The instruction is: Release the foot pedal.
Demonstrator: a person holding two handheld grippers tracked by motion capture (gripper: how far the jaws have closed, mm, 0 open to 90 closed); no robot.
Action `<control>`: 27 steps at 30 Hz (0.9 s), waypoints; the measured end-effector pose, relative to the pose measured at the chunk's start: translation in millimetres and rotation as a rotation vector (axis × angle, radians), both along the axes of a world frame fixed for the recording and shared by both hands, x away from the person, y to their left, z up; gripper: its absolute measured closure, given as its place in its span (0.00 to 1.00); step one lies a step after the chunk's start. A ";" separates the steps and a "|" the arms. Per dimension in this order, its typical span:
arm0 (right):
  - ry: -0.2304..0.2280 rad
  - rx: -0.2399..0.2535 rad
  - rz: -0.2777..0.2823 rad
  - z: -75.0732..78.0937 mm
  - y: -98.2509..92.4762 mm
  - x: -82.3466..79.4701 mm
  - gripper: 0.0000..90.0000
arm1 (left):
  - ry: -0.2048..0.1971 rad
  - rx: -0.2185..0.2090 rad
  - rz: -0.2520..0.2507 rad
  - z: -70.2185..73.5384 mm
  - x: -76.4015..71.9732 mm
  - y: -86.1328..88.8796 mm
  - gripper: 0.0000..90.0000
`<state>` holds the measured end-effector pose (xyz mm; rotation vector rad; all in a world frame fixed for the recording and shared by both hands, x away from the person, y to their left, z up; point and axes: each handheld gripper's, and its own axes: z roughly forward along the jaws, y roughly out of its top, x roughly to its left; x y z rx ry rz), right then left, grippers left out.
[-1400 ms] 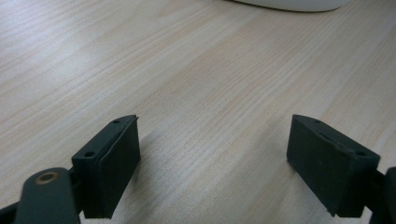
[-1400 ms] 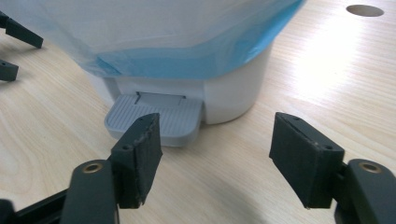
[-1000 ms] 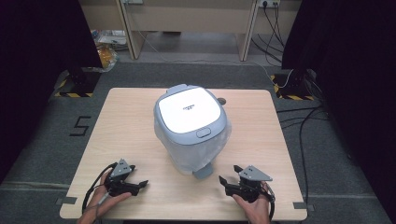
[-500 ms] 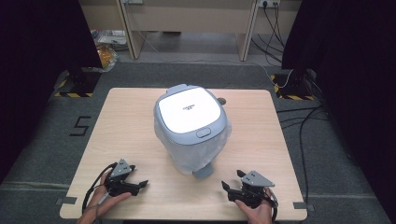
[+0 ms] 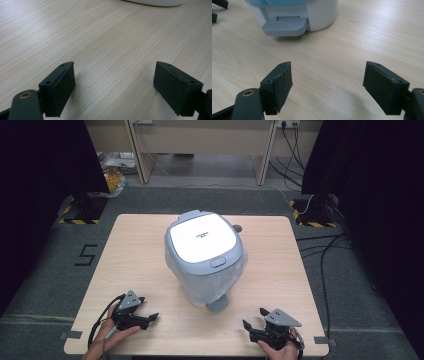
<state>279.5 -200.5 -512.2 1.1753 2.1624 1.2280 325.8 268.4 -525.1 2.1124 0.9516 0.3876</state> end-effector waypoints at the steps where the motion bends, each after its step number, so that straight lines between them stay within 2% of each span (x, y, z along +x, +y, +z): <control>1: 0.002 -0.004 -0.001 -0.4 -1.1 -0.5 0.25 | 0.000 0.000 0.000 0.0 0.0 0.0 0.19; 9: 0.026 -0.021 -0.023 -2.0 -9.1 -6.0 0.23 | 0.000 0.000 0.000 0.0 0.0 0.0 0.19; 27: 0.062 -0.065 -0.035 -10.2 -18.3 -15.5 0.20 | 0.000 0.000 0.000 0.0 0.0 0.0 0.19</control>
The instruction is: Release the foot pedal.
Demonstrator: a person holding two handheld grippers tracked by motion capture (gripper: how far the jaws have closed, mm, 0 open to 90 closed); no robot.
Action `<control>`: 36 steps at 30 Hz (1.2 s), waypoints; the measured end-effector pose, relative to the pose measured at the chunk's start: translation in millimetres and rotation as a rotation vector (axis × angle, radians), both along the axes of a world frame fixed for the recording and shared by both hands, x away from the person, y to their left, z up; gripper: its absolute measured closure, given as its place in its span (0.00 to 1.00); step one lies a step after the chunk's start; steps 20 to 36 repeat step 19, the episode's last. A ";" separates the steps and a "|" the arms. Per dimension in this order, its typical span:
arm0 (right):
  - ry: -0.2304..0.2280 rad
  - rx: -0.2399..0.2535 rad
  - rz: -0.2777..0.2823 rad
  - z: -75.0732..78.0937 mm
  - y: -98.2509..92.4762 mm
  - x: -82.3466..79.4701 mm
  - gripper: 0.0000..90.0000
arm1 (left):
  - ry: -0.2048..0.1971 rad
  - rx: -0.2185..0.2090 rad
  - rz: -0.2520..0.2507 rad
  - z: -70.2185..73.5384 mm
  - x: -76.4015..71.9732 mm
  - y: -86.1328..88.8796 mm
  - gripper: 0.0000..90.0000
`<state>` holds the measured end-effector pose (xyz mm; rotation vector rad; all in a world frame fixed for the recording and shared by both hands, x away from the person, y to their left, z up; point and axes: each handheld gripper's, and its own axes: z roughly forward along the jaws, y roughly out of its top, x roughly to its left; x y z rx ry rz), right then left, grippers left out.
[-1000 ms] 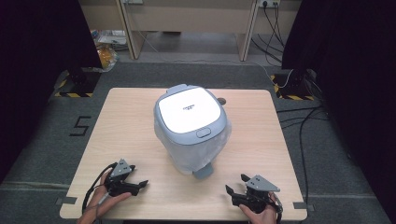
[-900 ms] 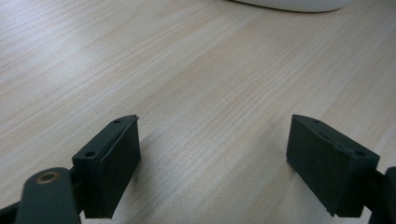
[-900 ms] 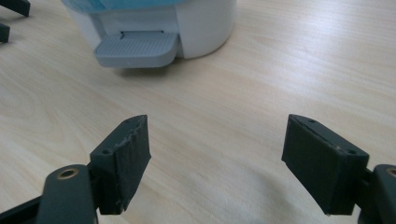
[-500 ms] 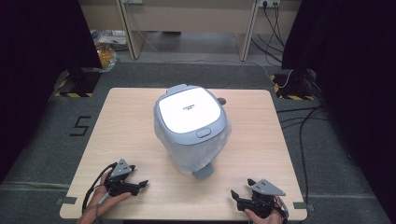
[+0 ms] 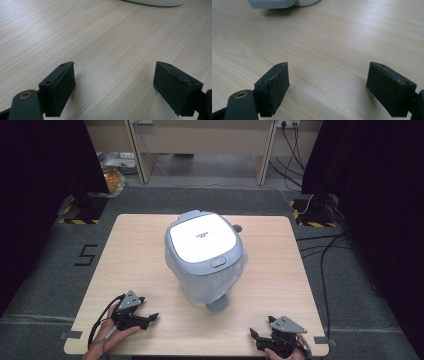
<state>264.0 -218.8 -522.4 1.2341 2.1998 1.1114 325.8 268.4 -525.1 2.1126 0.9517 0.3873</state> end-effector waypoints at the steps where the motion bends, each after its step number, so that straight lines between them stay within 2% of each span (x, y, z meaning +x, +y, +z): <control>1: 0.000 -0.005 -0.002 -0.9 0.1 -0.2 0.20 | 0.000 0.000 0.000 0.0 0.0 0.0 0.19; 10: -0.011 -0.022 -0.003 -2.7 -2.6 -2.3 0.20 | 0.000 0.000 0.000 0.0 0.0 0.0 0.19; 36: -0.016 -0.025 0.001 -3.4 -3.2 -2.5 0.20 | 0.000 0.000 0.000 0.0 0.0 0.0 0.19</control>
